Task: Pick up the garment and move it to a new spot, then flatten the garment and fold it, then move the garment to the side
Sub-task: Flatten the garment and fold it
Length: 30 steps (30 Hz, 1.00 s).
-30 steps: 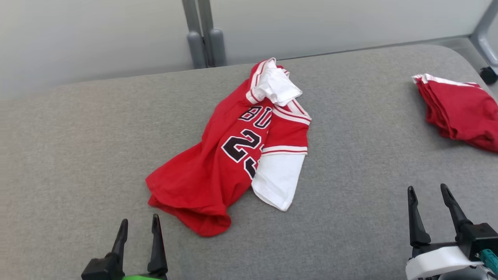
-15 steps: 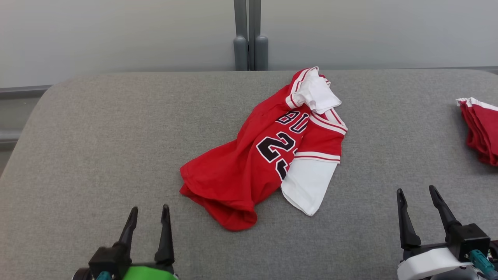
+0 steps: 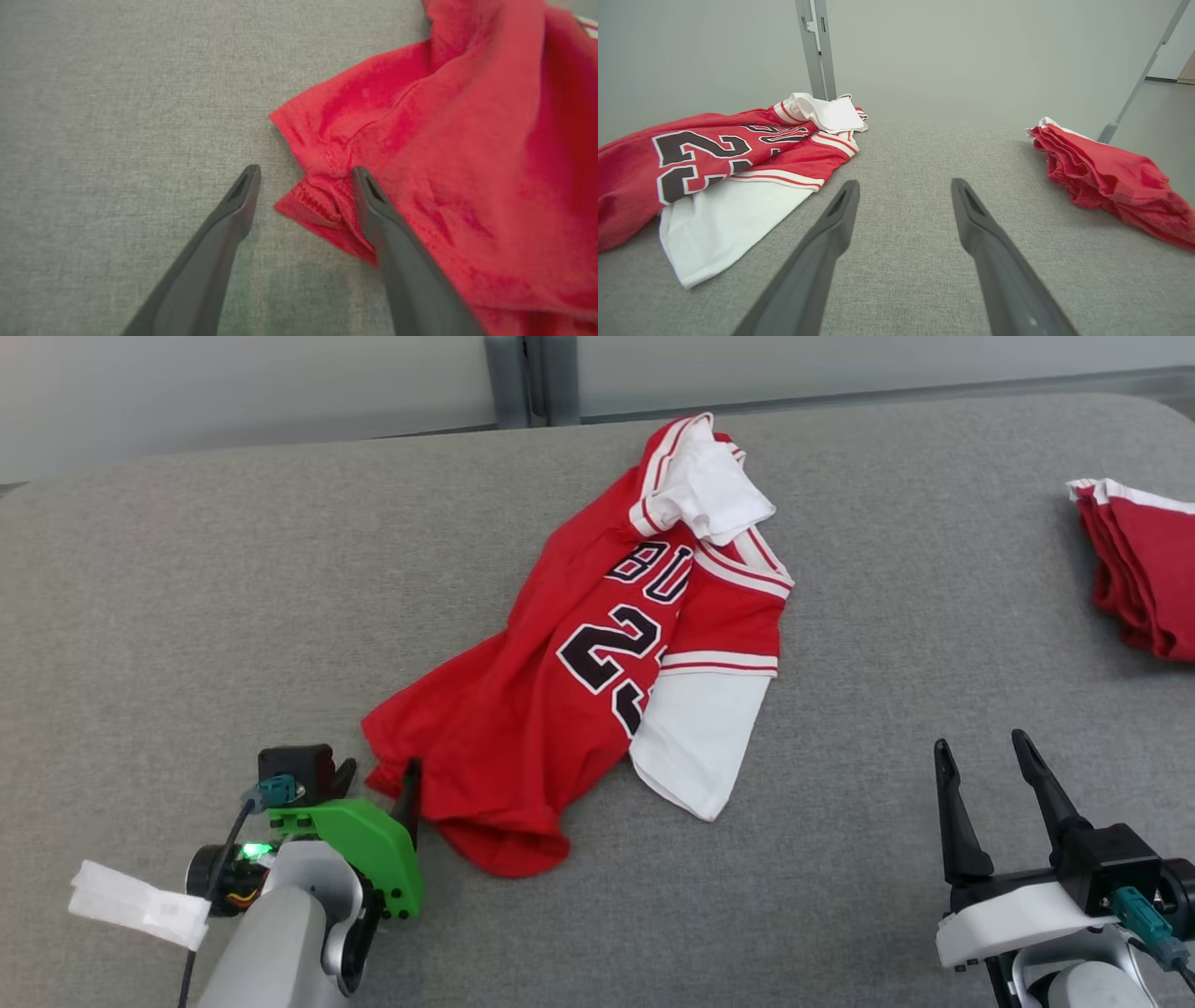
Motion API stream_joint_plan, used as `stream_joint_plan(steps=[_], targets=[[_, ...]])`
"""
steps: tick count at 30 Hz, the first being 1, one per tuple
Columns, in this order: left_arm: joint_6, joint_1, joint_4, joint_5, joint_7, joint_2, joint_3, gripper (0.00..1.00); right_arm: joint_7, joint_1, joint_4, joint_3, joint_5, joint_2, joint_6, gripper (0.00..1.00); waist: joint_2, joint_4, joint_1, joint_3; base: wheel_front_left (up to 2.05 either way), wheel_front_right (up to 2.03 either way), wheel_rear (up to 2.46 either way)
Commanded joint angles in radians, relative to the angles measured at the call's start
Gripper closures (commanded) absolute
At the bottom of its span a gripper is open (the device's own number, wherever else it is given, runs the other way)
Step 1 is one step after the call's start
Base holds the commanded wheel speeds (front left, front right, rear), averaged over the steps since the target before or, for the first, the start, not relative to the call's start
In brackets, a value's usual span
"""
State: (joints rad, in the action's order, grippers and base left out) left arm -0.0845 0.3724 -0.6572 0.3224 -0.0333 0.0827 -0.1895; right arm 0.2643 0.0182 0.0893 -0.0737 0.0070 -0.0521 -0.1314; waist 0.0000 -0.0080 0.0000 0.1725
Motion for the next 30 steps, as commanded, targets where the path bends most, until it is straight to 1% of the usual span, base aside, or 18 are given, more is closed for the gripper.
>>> stream_joint_plan(steps=[1, 2, 3, 4, 8, 12, 18, 19, 21, 23, 26, 28, 30], targets=[[-0.012, 0.028, -0.031, 0.009, -0.018, 0.007, -0.006, 0.0, 0.0, -0.011, 0.004, 0.001, 0.008, -0.003, 0.002, 0.0, 0.0, -0.054, 0.0, 0.042, 0.0, 0.0, 0.0], [-0.015, 0.041, -0.05, 0.013, -0.024, 0.01, -0.008, 0.0, 0.0, -0.012, 0.006, -0.002, 0.011, -0.002, 0.002, 0.0, 0.0, -0.058, 0.0, 0.042, 0.0, 0.0, 0.0], [-0.019, 0.048, -0.073, 0.011, -0.027, 0.019, -0.012, 0.95, 0.0, -0.012, 0.009, -0.004, 0.013, -0.003, 0.002, 0.0, 0.0, -0.063, 0.0, 0.041, 0.0, 0.0, 0.0], [-0.021, 0.048, -0.091, 0.007, -0.026, 0.024, -0.017, 1.0, 0.0, -0.01, 0.011, -0.005, 0.013, -0.002, 0.002, 0.0, 0.0, -0.066, 0.0, 0.039, 0.0, 0.0, 0.0], [-0.025, 0.066, -0.113, 0.001, 0.034, 0.035, -0.025, 1.0, 0.0, -0.006, 0.018, -0.012, 0.022, -0.001, 0.002, 0.0, 0.0, -0.073, 0.0, 0.027, 0.0, 0.0, 0.0], [-0.027, 0.095, -0.063, 0.006, 0.103, 0.028, -0.027, 1.0, 0.0, 0.001, 0.024, -0.016, 0.027, 0.0, 0.002, 0.0, 0.0, -0.067, 0.0, 0.013, 0.0, 0.0, 0.0], [0.025, 0.156, 0.076, -0.015, 0.191, 0.05, -0.006, 1.0, 0.0, -0.009, 0.017, -0.004, 0.034, 0.0, 0.002, 0.0, 0.0, -0.064, 0.0, 0.025, 0.0, 0.0, 0.0], [0.036, 0.172, 0.097, -0.015, 0.194, 0.057, 0.004, 1.0, 0.0, -0.016, 0.016, 0.0, 0.034, 0.0, 0.002, 0.0, 0.0, -0.068, 0.0, 0.032, 0.0, 0.0, 0.0], [0.044, 0.195, 0.11, -0.005, 0.191, 0.066, 0.02, 1.0, 0.0, -0.026, 0.018, 0.008, 0.031, 0.0, 0.002, 0.0, 0.0, -0.081, 0.0, 0.045, 0.0, 0.0, 0.0], [0.055, 0.226, 0.104, 0.01, 0.189, 0.08, 0.045, 1.0, 0.0, -0.03, 0.018, 0.013, 0.031, 0.0, 0.002, 0.0, 0.0, -0.097, 0.0, 0.057, 0.0, 0.0, 0.0], [0.081, 0.264, 0.074, 0.011, 0.225, 0.117, 0.084, 1.0, 0.0, -0.041, 0.021, 0.023, 0.036, 0.0, 0.002, 0.0, 0.0, -0.132, 0.0, 0.073, 0.0, 0.0, 0.0], [0.092, 0.278, 0.056, 0.016, 0.255, 0.129, 0.105, 1.0, 0.0, -0.041, 0.023, 0.019, 0.042, 0.0, 0.002, 0.0, 0.0, -0.152, 0.0, 0.078, 0.0, 0.0, 0.0], [0.093, 0.286, 0.047, 0.01, 0.276, 0.142, 0.114, 1.0, 0.0, -0.032, 0.024, 0.012, 0.045, 0.0, 0.002, 0.0, 0.0, -0.165, 0.0, 0.078, 0.0, 0.0, 0.0]])
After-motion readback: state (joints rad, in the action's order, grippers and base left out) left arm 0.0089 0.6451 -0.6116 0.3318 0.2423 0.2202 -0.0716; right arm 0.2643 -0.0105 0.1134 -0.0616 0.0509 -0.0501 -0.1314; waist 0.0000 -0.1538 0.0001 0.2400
